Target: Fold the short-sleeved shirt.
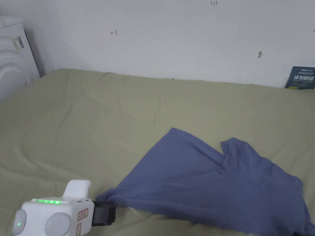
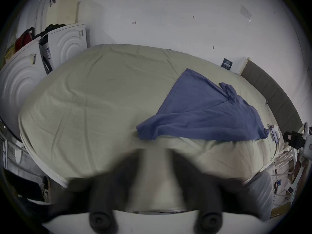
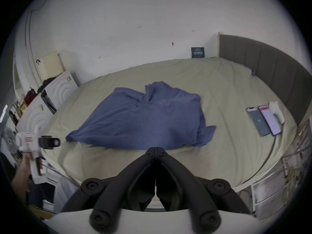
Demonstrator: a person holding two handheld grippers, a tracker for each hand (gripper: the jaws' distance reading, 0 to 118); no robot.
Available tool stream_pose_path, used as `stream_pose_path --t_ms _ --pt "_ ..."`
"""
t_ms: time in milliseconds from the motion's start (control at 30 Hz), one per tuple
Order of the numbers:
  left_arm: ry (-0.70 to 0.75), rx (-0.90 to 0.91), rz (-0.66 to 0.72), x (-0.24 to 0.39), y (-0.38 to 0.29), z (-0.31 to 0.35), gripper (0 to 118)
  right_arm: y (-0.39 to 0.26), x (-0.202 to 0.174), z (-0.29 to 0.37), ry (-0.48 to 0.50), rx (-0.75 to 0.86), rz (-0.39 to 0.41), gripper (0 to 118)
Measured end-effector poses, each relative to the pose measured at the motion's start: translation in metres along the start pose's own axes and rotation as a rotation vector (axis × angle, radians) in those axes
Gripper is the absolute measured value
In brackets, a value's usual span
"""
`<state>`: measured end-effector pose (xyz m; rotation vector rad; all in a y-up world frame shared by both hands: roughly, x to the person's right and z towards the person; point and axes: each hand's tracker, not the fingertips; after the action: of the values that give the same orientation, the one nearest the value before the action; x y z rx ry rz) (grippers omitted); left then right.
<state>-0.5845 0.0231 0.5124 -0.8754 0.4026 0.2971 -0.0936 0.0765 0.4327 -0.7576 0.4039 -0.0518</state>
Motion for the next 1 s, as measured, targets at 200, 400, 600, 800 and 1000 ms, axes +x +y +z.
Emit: stream_pose_path --t_ms 200,400,600,800,1000 --pt "0.008 -0.028 -0.024 0.000 0.031 -0.053 113 0.001 -0.002 -0.011 0.029 -0.016 -0.030 1" --pt "0.018 -0.096 -0.116 0.019 0.033 -0.082 88 0.003 -0.001 -0.021 0.026 -0.047 -0.020 1" --pt "-0.086 -0.110 -0.043 0.010 0.038 -0.075 2 0.008 0.001 -0.021 0.027 -0.052 0.016 1" --pt "-0.043 -0.080 -0.075 0.020 0.031 -0.069 2 0.014 0.013 -0.021 0.016 -0.052 0.009 1" --pt "-0.041 -0.071 -0.086 0.031 0.026 -0.056 3 0.043 0.034 -0.055 -0.044 -0.069 0.055 1"
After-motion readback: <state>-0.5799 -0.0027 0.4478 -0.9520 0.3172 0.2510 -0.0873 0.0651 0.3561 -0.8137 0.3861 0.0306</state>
